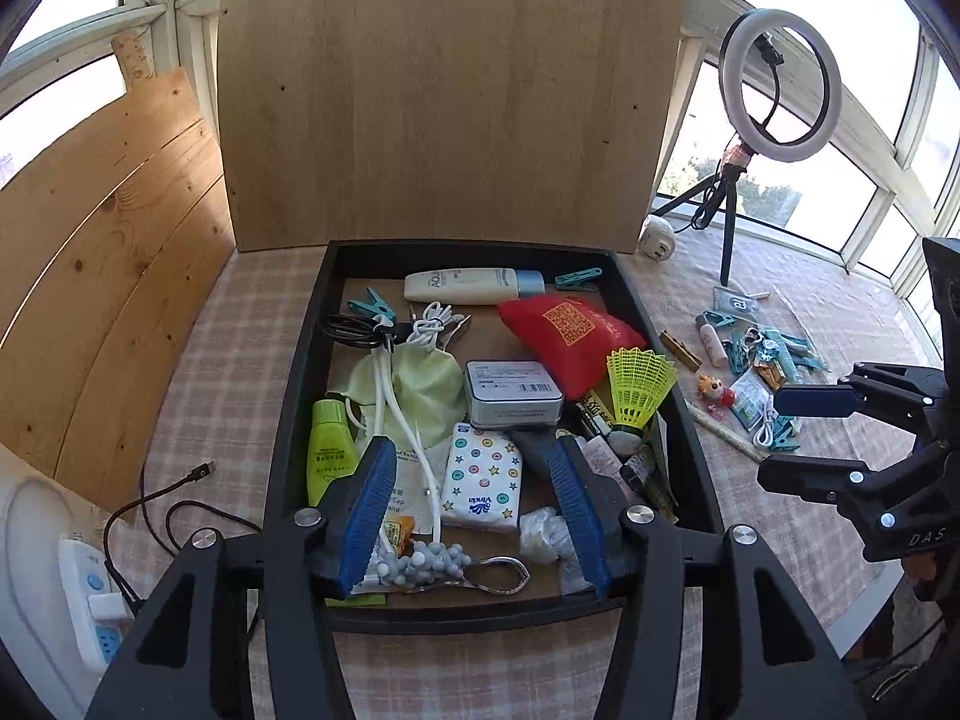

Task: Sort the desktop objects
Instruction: 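Carry white tube and grey pouch into the black tray and release both, then move both grippers back over the pile of items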

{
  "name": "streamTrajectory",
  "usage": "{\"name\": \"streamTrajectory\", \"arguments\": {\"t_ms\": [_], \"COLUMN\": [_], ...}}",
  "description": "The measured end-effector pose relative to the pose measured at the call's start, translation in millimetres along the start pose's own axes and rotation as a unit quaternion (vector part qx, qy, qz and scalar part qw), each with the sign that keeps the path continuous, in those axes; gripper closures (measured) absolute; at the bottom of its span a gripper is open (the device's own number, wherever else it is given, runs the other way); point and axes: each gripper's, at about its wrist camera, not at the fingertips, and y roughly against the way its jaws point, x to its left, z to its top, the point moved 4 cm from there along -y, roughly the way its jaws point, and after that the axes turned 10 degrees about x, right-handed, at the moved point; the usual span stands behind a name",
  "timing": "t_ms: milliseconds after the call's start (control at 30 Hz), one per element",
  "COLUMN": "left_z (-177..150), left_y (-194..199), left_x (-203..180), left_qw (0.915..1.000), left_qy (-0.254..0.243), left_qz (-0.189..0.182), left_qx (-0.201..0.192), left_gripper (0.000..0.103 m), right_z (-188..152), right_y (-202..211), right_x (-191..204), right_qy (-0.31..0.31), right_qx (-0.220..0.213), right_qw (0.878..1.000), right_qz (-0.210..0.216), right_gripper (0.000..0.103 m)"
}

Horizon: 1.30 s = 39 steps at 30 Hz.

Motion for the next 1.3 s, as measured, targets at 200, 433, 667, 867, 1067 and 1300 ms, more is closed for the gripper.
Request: {"name": "streamTrajectory", "arguments": {"t_ms": [200,433,667,867,1067,1300], "left_z": [-0.6,-2.4,-4.6,-10.8,-21.9,-32.0], "left_y": [9.0,25.8,35.0,36.3,34.1,30.3], "left_x": [-13.9,-46.1,-87.4,-128.2,-177.2,-232.3], "left_qw": [0.9999,0.999,0.9977,0.9967,0.9965,0.9981], "left_qy": [0.011,0.024,0.03,0.039,0.042,0.028], "left_qz": [0.007,0.022,0.045,0.059,0.061,0.043], "left_qx": [-0.008,-0.03,-0.04,-0.038,-0.038,-0.034], "left_gripper": [0.043,0.027,0.027,0.027,0.027,0.027], "right_z": [-7.4,-23.3,-51.1,-85.0,-125.6,-170.7], "right_y": [14.1,38.4,67.7,93.2,120.1,146.4], "right_x": [-18.7,-48.1,-84.4,-120.8,-158.9,-207.2], "right_qy": [-0.023,-0.047,-0.068,-0.087,-0.109,-0.14], "right_qx": [-0.011,-0.027,-0.048,-0.062,-0.074,-0.082], "right_qw": [1.0,0.999,0.996,0.994,0.99,0.985], "right_qz": [0.0,-0.006,-0.015,-0.031,-0.047,-0.061], "right_gripper": [0.042,0.042,0.042,0.042,0.042,0.042]}}
